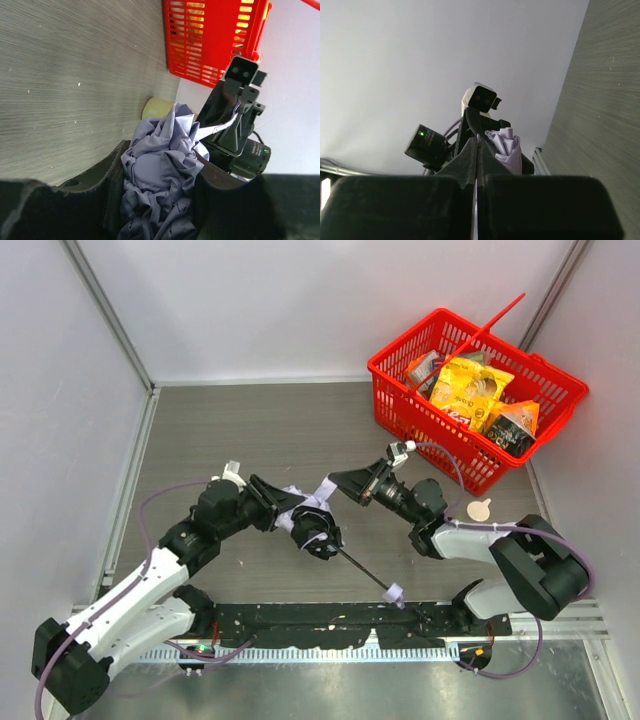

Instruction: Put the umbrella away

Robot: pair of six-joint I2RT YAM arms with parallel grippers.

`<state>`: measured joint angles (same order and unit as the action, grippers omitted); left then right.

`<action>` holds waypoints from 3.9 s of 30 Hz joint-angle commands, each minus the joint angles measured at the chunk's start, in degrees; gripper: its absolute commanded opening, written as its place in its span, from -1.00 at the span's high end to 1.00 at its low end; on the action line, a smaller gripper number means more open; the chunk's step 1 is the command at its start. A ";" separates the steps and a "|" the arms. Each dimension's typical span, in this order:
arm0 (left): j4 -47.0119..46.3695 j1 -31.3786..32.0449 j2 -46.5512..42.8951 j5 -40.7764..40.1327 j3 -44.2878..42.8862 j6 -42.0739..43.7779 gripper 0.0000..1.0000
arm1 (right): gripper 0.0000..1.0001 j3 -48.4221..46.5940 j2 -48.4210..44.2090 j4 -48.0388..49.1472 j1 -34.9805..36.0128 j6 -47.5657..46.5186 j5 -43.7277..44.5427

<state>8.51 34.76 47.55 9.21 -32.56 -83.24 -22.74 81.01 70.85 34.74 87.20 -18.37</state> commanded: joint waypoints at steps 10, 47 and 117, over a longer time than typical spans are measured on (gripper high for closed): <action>9.43 -0.13 11.84 -7.63 5.30 3.27 1.00 | 0.99 -10.39 -5.58 -6.82 6.91 -33.55 1.04; -4.91 5.14 47.02 -14.93 -0.58 -4.91 1.00 | 0.99 -12.68 -3.59 -30.16 30.83 -59.86 9.49; -57.00 13.40 20.37 -33.81 22.00 65.24 1.00 | -0.19 -19.10 -29.16 -80.34 23.27 -60.39 30.59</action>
<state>-37.71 47.11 60.23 -20.64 -14.20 -9.37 -42.35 52.23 -12.29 58.22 25.85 11.70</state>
